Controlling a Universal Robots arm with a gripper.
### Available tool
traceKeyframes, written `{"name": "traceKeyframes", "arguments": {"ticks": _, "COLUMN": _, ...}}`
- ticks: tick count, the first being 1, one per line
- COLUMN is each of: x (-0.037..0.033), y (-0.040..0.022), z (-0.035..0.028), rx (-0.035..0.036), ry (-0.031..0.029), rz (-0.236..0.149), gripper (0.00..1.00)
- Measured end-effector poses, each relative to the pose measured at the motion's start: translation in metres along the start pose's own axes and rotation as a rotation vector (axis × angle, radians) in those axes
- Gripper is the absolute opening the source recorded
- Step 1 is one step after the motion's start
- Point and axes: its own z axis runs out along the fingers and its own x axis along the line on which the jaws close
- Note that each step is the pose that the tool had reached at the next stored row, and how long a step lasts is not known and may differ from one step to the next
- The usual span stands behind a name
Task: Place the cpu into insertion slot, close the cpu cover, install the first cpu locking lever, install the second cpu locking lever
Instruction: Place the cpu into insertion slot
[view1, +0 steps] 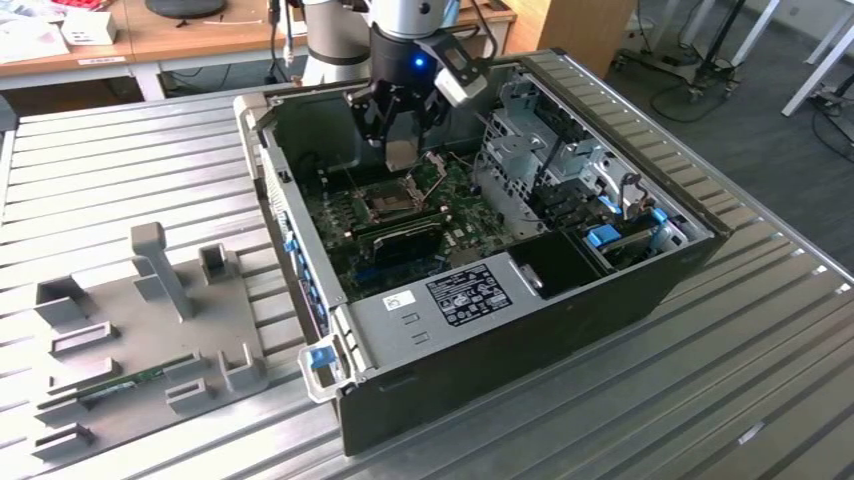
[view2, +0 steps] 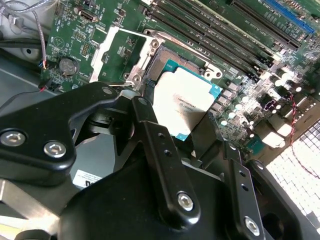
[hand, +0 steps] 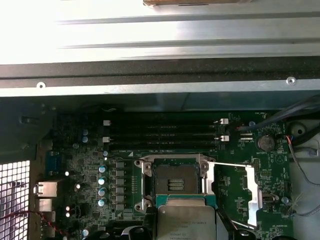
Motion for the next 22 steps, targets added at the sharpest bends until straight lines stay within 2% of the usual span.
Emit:
{"name": "traceKeyframes", "arguments": {"ticks": 6, "x": 0.0004, "y": -0.0004, "z": 0.0094, "rx": -0.0002, "ry": 0.0, "rz": 0.0, "gripper": 0.54}}
{"name": "traceKeyframes", "arguments": {"ticks": 22, "x": 0.0004, "y": -0.0005, "z": 0.011, "rx": -0.0001, "ry": 0.0, "rz": 0.0, "gripper": 0.54}}
